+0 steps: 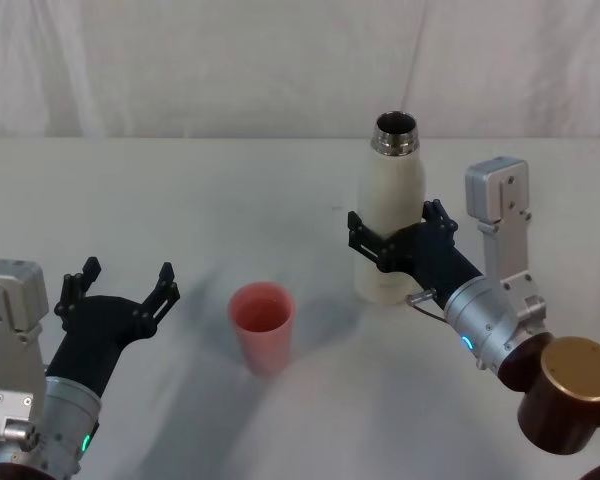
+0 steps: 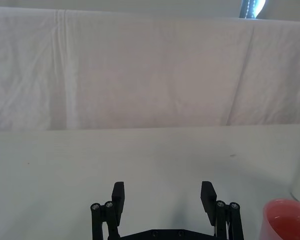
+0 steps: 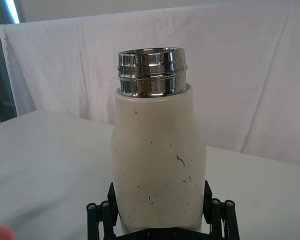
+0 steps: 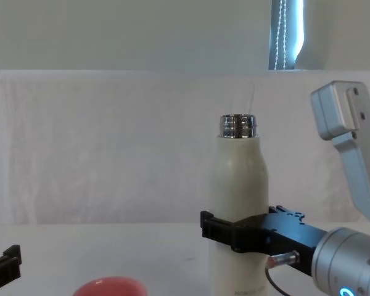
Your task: Grasp the thermos with one hand and pour water into the cup lid.
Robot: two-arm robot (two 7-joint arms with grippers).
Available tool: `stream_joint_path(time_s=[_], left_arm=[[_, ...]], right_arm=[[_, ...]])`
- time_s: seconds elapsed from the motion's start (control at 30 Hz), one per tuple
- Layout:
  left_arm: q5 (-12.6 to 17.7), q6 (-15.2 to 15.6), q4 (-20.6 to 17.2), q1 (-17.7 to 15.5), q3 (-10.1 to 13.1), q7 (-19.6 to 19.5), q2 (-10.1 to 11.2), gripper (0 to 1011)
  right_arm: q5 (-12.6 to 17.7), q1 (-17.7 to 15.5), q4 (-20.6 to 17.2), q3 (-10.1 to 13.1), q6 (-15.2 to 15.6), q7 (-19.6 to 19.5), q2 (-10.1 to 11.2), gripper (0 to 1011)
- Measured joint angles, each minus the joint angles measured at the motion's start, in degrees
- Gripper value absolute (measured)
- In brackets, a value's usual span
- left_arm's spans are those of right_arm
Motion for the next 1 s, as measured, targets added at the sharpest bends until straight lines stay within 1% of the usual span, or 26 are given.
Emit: stream_joint_path(time_s=[0.07, 0.2, 0.43, 1.0], left_arm=[[0.00, 0.00, 0.00, 0.00, 0.00, 0.00, 0.00, 1001], [0.00, 0.00, 0.00, 0.00, 0.00, 0.00, 0.00, 1001], [0.00, 0.00, 0.00, 0.00, 0.00, 0.00, 0.00, 1001], [0.00, 0.00, 0.00, 0.00, 0.00, 0.00, 0.00, 1001]], right_arm=[[0.08, 0.71, 1.28, -0.07, -0.53, -0.09, -0.55, 961], [0.21, 1.44, 2.64, -0.18, -1.06, -0.23, -1.09, 961], [0.18, 2.47, 4.41, -0.53, -1.58, -0.53, -1.83, 961], [-0.25, 2.96, 5.50, -0.68, -1.96, -0.96, -2.39, 961]])
